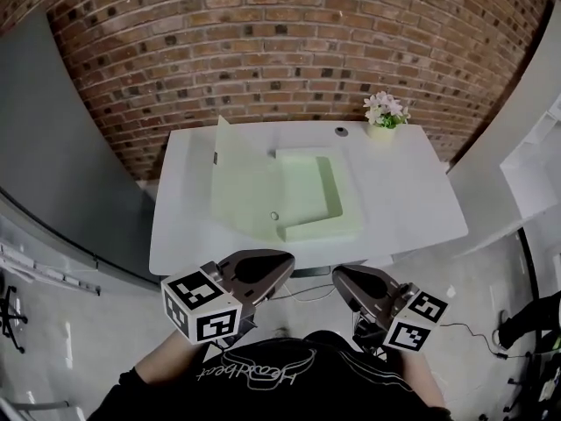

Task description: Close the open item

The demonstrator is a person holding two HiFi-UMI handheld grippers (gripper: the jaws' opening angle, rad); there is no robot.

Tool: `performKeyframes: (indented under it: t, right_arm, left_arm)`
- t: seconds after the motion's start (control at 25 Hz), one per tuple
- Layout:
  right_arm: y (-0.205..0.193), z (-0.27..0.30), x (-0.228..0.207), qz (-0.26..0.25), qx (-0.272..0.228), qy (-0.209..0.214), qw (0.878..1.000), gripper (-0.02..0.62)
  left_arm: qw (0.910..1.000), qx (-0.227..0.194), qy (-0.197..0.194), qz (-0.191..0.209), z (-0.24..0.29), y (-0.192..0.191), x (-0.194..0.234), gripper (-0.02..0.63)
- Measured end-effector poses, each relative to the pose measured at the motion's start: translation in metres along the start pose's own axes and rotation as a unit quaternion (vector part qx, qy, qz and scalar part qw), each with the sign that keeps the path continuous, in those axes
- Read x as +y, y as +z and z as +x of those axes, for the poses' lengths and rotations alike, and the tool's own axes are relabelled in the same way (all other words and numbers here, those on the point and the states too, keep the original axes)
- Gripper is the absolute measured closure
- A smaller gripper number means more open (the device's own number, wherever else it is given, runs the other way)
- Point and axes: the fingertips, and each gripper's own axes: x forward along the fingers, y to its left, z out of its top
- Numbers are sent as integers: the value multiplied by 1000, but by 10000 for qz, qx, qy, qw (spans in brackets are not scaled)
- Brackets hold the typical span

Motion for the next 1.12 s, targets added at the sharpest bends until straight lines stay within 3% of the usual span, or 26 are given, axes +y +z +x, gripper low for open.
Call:
performKeyframes:
  t: [0.2, 1.12]
  right_arm:
    - [12, 2, -5, -46, -100, 55, 9999, 592]
    - [49, 54, -83, 135, 107, 518, 9985, 592]
  left_arm:
    - [9999, -59, 67, 133, 1, 14, 3, 604]
    - [9966, -169, 803, -16, 24, 50, 77, 604]
